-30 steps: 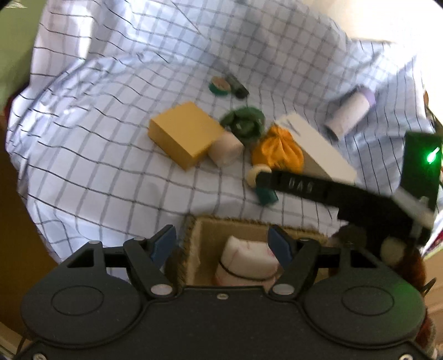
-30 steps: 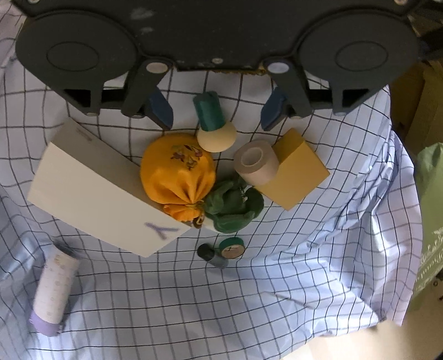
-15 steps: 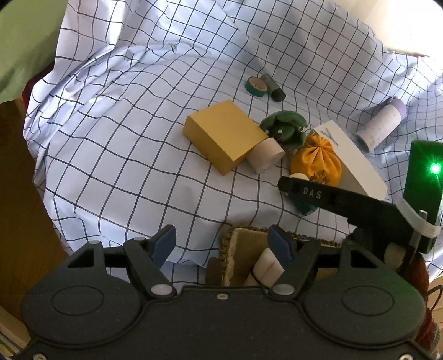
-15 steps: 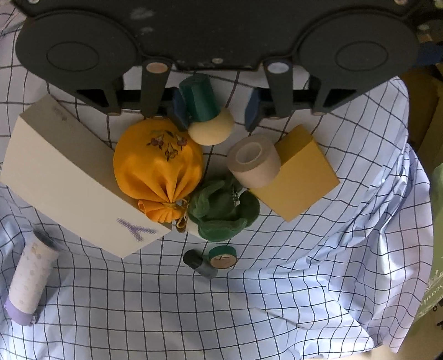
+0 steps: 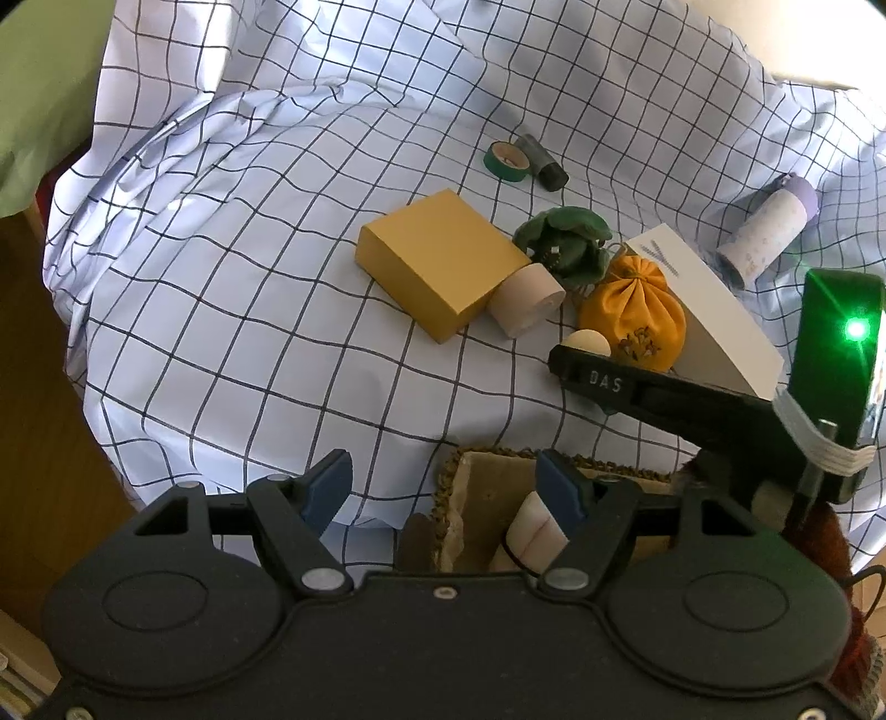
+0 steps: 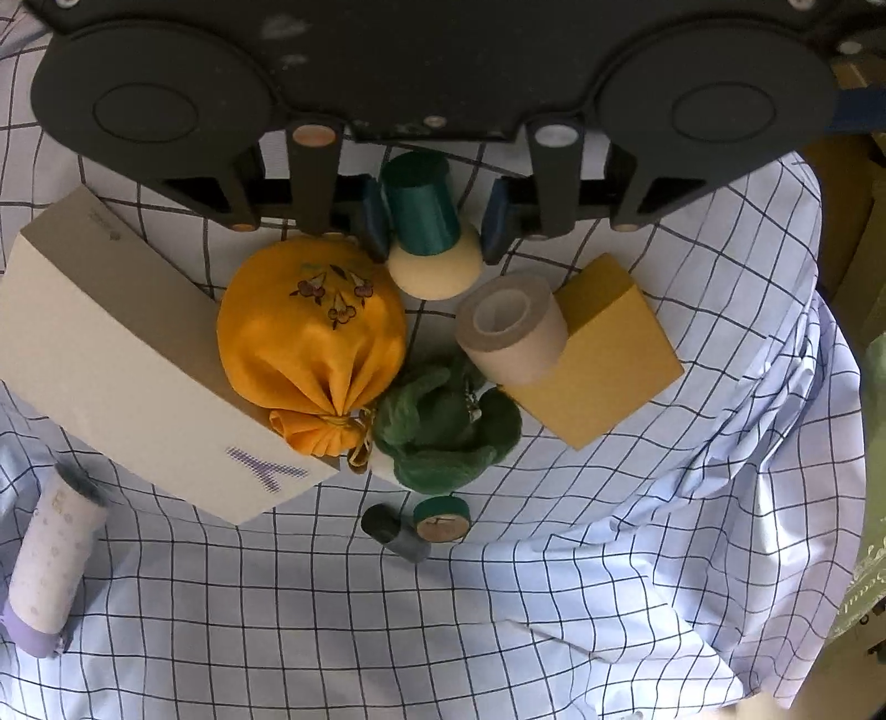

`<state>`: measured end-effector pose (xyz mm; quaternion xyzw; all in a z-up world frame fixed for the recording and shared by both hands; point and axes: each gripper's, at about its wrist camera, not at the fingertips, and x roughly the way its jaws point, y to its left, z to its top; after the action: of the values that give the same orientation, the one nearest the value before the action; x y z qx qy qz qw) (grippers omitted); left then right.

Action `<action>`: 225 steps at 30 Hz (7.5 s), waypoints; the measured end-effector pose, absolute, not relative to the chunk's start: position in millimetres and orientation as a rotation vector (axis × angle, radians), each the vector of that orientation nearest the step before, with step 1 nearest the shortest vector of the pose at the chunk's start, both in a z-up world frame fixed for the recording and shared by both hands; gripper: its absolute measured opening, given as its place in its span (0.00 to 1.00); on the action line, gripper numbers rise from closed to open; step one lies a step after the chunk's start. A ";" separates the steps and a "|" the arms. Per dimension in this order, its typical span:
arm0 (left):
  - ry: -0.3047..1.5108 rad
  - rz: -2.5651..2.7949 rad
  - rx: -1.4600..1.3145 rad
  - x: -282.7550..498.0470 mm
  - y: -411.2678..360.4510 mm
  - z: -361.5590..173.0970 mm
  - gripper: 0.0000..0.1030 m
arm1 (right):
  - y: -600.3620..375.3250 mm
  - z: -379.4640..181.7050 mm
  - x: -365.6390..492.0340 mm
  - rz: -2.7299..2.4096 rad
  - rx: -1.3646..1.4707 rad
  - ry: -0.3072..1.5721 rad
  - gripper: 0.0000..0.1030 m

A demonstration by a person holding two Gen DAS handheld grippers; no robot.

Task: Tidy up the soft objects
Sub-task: 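Grasp the green-capped wooden mushroom with the right tool while the left tool approaches the tape roll, then grasp the beige tape roll with the left tool while the right tool holds the mushroom, then carry the tape roll and mushroom over the basket and open both tools, then move both tools from the basket back toward the pile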

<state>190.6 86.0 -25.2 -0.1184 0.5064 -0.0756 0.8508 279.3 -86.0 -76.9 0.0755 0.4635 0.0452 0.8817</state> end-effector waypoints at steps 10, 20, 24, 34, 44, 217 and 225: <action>1.028 -0.167 -0.161 204.0 68.2 -16.6 0.67 | -121.0 -51.1 255.4 0.067 0.265 0.924 0.34; 0.980 -0.201 -0.048 228.5 35.3 -12.4 0.67 | -152.1 -46.0 231.4 0.027 0.328 0.915 0.35; 0.950 -0.140 -0.093 240.8 29.5 -10.1 0.67 | -160.7 -49.8 228.3 0.020 0.360 0.929 0.35; 0.881 0.022 0.055 275.4 3.5 -25.6 0.67 | -170.8 -43.3 222.7 0.027 0.396 0.908 0.35; 0.939 -0.012 0.078 264.8 -3.3 -41.5 0.66 | -174.1 -42.8 216.3 0.024 0.411 0.914 0.35; 0.855 -0.039 -0.036 48.9 27.1 -9.7 0.94 | -162.6 -10.6 36.4 -0.072 0.311 0.845 0.70; 0.883 -0.034 -0.039 53.8 29.7 -11.3 0.96 | -164.6 -14.8 42.5 -0.077 0.303 0.856 0.81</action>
<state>53.8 29.7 -11.3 -0.0190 0.4270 -0.0166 0.9039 42.5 -164.6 -14.8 0.1465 0.4132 -0.0374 0.8980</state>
